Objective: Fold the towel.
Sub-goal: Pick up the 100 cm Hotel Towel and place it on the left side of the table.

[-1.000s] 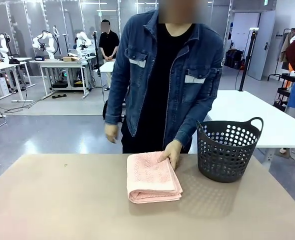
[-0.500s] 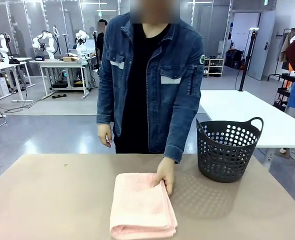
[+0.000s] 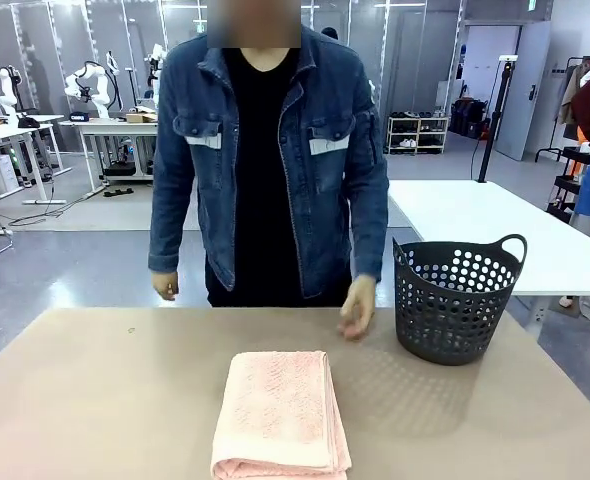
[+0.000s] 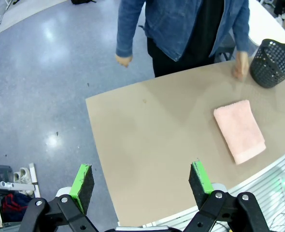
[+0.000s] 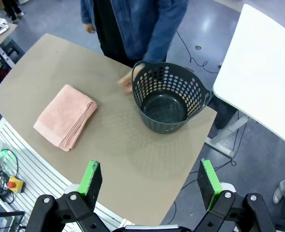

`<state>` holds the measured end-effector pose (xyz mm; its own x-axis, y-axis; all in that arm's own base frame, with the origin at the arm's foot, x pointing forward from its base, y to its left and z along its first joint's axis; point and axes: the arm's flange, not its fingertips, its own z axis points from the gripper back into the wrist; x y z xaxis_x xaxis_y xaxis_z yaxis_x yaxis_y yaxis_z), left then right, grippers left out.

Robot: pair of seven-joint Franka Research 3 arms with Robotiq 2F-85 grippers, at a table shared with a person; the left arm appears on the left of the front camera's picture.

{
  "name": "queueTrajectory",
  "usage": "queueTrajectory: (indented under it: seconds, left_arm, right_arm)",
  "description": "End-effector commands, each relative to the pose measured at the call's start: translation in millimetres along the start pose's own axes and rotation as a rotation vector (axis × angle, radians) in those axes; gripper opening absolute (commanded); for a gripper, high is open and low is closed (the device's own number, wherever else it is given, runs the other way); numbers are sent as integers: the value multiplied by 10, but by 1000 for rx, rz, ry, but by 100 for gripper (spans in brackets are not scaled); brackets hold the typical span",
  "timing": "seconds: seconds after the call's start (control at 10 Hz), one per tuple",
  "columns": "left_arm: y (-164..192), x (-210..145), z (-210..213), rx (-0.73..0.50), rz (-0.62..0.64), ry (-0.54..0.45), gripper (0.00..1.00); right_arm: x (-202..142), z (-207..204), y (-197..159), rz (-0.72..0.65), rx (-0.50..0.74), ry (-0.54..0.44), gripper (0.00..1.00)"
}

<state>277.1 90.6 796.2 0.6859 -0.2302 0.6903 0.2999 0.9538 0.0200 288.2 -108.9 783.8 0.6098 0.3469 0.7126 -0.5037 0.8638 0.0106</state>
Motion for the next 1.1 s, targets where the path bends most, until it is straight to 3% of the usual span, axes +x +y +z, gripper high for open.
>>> queueTrajectory:
  seconds: [0.0,1.0]
  left_arm:
    - [1,20,26,-3,-4,8,100]
    - [1,20,26,-3,-4,8,100]
  right_arm:
    - [12,16,-2,-1,0,3,100]
    - [12,16,-2,-1,0,3,100]
